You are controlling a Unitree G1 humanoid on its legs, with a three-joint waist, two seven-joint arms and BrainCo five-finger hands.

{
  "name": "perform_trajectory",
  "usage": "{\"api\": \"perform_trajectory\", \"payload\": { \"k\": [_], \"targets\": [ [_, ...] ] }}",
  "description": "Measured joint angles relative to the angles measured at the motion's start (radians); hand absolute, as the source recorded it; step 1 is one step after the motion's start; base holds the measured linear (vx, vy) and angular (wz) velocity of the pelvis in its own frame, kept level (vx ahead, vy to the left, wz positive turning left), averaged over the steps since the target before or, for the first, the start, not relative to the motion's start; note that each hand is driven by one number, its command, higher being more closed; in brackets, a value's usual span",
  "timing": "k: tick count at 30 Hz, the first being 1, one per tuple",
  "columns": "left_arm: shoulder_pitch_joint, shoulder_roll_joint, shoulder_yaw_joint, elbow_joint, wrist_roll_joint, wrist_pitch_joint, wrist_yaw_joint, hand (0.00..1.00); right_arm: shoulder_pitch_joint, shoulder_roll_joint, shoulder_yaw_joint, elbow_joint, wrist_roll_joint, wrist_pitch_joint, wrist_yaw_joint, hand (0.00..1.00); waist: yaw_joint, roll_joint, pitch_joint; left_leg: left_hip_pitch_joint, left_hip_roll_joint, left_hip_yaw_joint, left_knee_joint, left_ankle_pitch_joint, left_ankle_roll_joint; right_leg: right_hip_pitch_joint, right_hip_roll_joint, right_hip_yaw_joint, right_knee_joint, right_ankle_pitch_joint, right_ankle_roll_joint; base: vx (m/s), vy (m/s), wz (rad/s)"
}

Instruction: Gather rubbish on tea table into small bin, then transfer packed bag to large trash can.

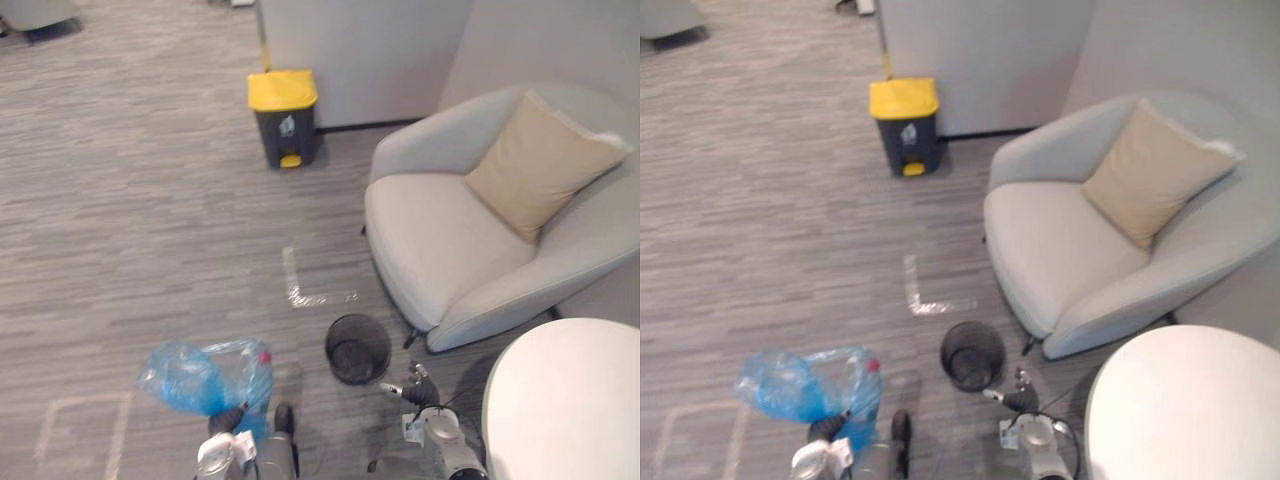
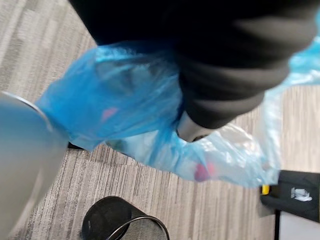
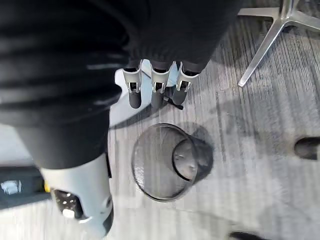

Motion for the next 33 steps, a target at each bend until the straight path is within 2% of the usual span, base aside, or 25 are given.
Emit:
{"api": "perform_trajectory", "payload": {
  "k": [1, 2, 4, 6, 7, 8, 9, 10, 13, 15, 18, 20, 21, 22, 23, 25, 26, 27, 29, 30, 32, 33],
  "targets": [
    [-0.002, -0.002, -0.008, -0.012, 0.001, 0.000, 0.000, 1.00, 0.011, 0.007, -0.008, -0.003, 0.001, 0.002, -0.008, 0.00, -0.003, -0.032, 0.016, -0.020, -0.008, 0.094, 0.168, -0.053, 0.030, 0.002, -0.043, -0.031, -0.001, 0.012, 0.001, -0.23, -0.095, 1.17],
    [-0.001, -0.003, -0.012, -0.015, 0.001, 0.000, 0.000, 1.00, 0.019, 0.008, -0.008, -0.006, 0.002, 0.002, -0.011, 0.00, -0.009, -0.040, 0.017, -0.017, 0.000, 0.135, 0.274, -0.093, 0.023, 0.008, -0.061, -0.057, -0.013, 0.024, 0.002, -0.25, -0.128, 0.97],
    [-0.005, -0.003, -0.017, -0.033, 0.001, -0.001, -0.001, 1.00, 0.039, 0.007, -0.009, -0.033, 0.010, 0.004, -0.016, 0.00, -0.024, -0.023, -0.001, 0.042, 0.071, 0.204, 0.383, -0.218, -0.024, 0.007, -0.064, -0.129, -0.046, 0.057, 0.002, -0.17, -0.006, 0.99],
    [-0.022, -0.002, -0.024, -0.028, 0.002, 0.000, -0.004, 1.00, 0.042, 0.008, -0.015, -0.037, 0.010, 0.006, -0.019, 0.00, -0.032, -0.014, -0.006, 0.118, 0.110, 0.243, 0.335, -0.270, -0.047, 0.007, -0.067, -0.187, -0.058, 0.074, 0.016, -0.10, 0.113, 1.03],
    [-0.031, -0.002, -0.035, -0.027, 0.002, 0.000, -0.008, 1.00, 0.042, 0.009, -0.020, -0.036, 0.011, 0.008, -0.020, 0.00, -0.032, -0.006, -0.011, 0.166, 0.102, 0.256, 0.232, -0.278, -0.060, 0.007, -0.071, -0.215, -0.067, 0.085, 0.033, -0.12, 0.148, 0.92],
    [-0.034, 0.005, -0.049, -0.023, 0.002, 0.000, -0.010, 1.00, 0.038, 0.014, -0.028, -0.029, 0.019, 0.008, -0.020, 0.00, -0.035, -0.009, -0.011, 0.188, 0.084, 0.258, 0.155, -0.270, -0.079, 0.011, -0.069, -0.224, -0.083, 0.098, 0.044, -0.12, 0.164, 0.70],
    [-0.039, 0.026, -0.065, -0.007, 0.002, 0.000, -0.017, 1.00, 0.026, 0.025, -0.040, -0.012, 0.030, 0.012, -0.020, 0.00, -0.034, -0.032, -0.020, 0.197, 0.052, 0.249, 0.088, -0.227, -0.081, 0.016, -0.077, -0.227, -0.121, 0.126, 0.053, -0.08, 0.155, 0.46],
    [-0.025, 0.050, -0.087, 0.011, 0.002, 0.001, -0.019, 1.00, 0.015, 0.041, -0.039, 0.007, 0.030, 0.011, -0.020, 0.00, -0.032, -0.042, -0.026, 0.213, 0.026, 0.241, 0.037, -0.199, -0.069, 0.041, -0.078, -0.230, -0.184, 0.160, 0.061, -0.06, 0.147, 0.27],
    [-0.001, 0.078, -0.096, 0.039, 0.002, 0.005, -0.019, 1.00, -0.001, 0.039, -0.036, 0.050, 0.029, 0.012, -0.020, 0.00, -0.030, -0.051, -0.031, 0.221, -0.009, 0.236, 0.030, -0.199, -0.052, 0.069, -0.100, -0.227, -0.233, 0.193, 0.080, -0.06, 0.165, 0.08],
    [0.006, 0.092, -0.094, 0.039, 0.002, 0.004, -0.019, 1.00, -0.009, 0.036, -0.036, 0.056, 0.029, 0.013, -0.020, 0.00, -0.027, -0.047, -0.027, 0.217, -0.024, 0.233, 0.040, -0.208, -0.037, 0.066, -0.115, -0.226, -0.226, 0.188, 0.084, -0.06, 0.132, 0.04],
    [0.017, 0.091, -0.086, 0.039, 0.002, 0.005, -0.021, 1.00, -0.020, 0.034, -0.044, 0.090, 0.028, 0.016, -0.020, 0.00, -0.029, -0.059, -0.019, 0.177, -0.056, 0.213, 0.110, -0.274, -0.015, 0.019, -0.168, -0.214, -0.116, 0.112, 0.124, -0.03, 0.111, 0.20],
    [0.018, 0.093, -0.085, 0.039, 0.002, 0.006, -0.020, 1.00, -0.017, 0.033, -0.049, 0.093, 0.027, 0.020, -0.020, 0.00, -0.031, -0.071, -0.015, 0.144, -0.078, 0.182, 0.179, -0.320, 0.002, 0.011, -0.198, -0.210, -0.060, 0.068, 0.166, 0.11, 0.092, 0.43],
    [0.017, 0.094, -0.085, 0.036, 0.002, 0.006, -0.020, 1.00, -0.016, 0.028, -0.054, 0.093, 0.027, 0.020, -0.020, 0.00, -0.033, -0.073, -0.011, 0.129, -0.081, 0.162, 0.207, -0.345, 0.001, 0.012, -0.208, -0.208, -0.019, 0.073, 0.166, 0.15, 0.088, 0.53],
    [0.020, 0.096, -0.085, 0.036, 0.002, 0.007, -0.019, 1.00, -0.017, 0.025, -0.055, 0.094, 0.027, 0.020, -0.020, 0.00, -0.032, -0.076, 0.003, 0.131, -0.085, 0.142, 0.229, -0.368, 0.009, -0.017, -0.219, -0.164, 0.090, 0.088, 0.151, 0.18, 0.155, 0.69],
    [0.021, 0.102, -0.078, 0.025, 0.003, 0.009, -0.018, 1.00, -0.006, 0.038, -0.059, 0.083, 0.027, 0.021, -0.018, 0.00, -0.041, -0.073, 0.011, 0.161, -0.074, 0.100, 0.238, -0.390, 0.023, -0.146, -0.205, -0.054, 0.360, 0.181, 0.094, 0.16, 0.140, 0.66],
    [0.021, 0.103, -0.073, 0.027, 0.003, 0.011, -0.018, 1.00, -0.006, 0.037, -0.066, 0.074, 0.027, 0.015, -0.018, 0.00, -0.043, -0.064, 0.019, 0.174, -0.058, 0.086, 0.242, -0.402, 0.020, -0.183, -0.178, -0.024, 0.416, 0.153, 0.101, 0.20, 0.062, 0.36],
    [0.019, 0.121, -0.073, 0.028, 0.003, 0.020, -0.017, 1.00, -0.018, 0.036, -0.064, 0.088, 0.027, 0.012, -0.018, 0.00, -0.040, -0.069, 0.016, 0.205, -0.027, 0.069, 0.243, -0.421, 0.017, -0.214, -0.114, -0.018, 0.407, 0.088, 0.104, 0.30, -0.016, 0.24],
    [0.012, 0.135, -0.071, 0.030, 0.003, 0.020, -0.017, 1.00, -0.021, 0.037, -0.060, 0.093, 0.027, 0.010, -0.018, 0.00, -0.039, -0.081, 0.018, 0.242, -0.020, 0.065, 0.226, -0.435, 0.015, -0.244, -0.086, -0.051, 0.341, 0.069, 0.084, 0.40, -0.037, 0.23],
    [-0.015, 0.132, -0.060, 0.049, 0.003, 0.021, -0.017, 1.00, -0.033, 0.035, -0.061, 0.105, 0.027, 0.011, -0.018, 0.00, -0.040, -0.083, 0.021, 0.288, -0.020, 0.065, 0.201, -0.456, 0.003, -0.290, -0.055, -0.101, 0.219, 0.087, 0.063, 0.43, -0.061, 0.15],
    [-0.023, 0.132, -0.060, 0.050, 0.002, 0.020, -0.017, 1.00, -0.036, 0.034, -0.065, 0.123, 0.027, 0.013, -0.018, 0.00, -0.044, -0.084, 0.020, 0.309, -0.025, 0.064, 0.190, -0.468, -0.018, -0.307, -0.021, -0.099, 0.151, 0.115, 0.026, 0.44, -0.076, 0.23],
    [-0.027, 0.128, -0.059, 0.052, 0.003, 0.020, -0.018, 1.00, -0.020, 0.037, -0.093, 0.116, 0.031, 0.011, -0.017, 0.00, -0.063, -0.092, 0.013, 0.366, -0.031, 0.028, 0.193, -0.507, -0.046, -0.289, 0.011, -0.096, 0.112, 0.177, -0.046, 0.49, -0.104, 0.57],
    [-0.030, 0.111, -0.059, 0.057, 0.003, 0.022, -0.018, 1.00, -0.019, 0.032, -0.102, 0.112, 0.030, 0.010, -0.017, 0.00, -0.073, -0.058, 0.010, 0.375, -0.008, 0.011, 0.222, -0.513, -0.053, -0.270, 0.017, -0.127, 0.134, 0.149, -0.046, 0.64, -0.132, 0.72]
  ]
}}
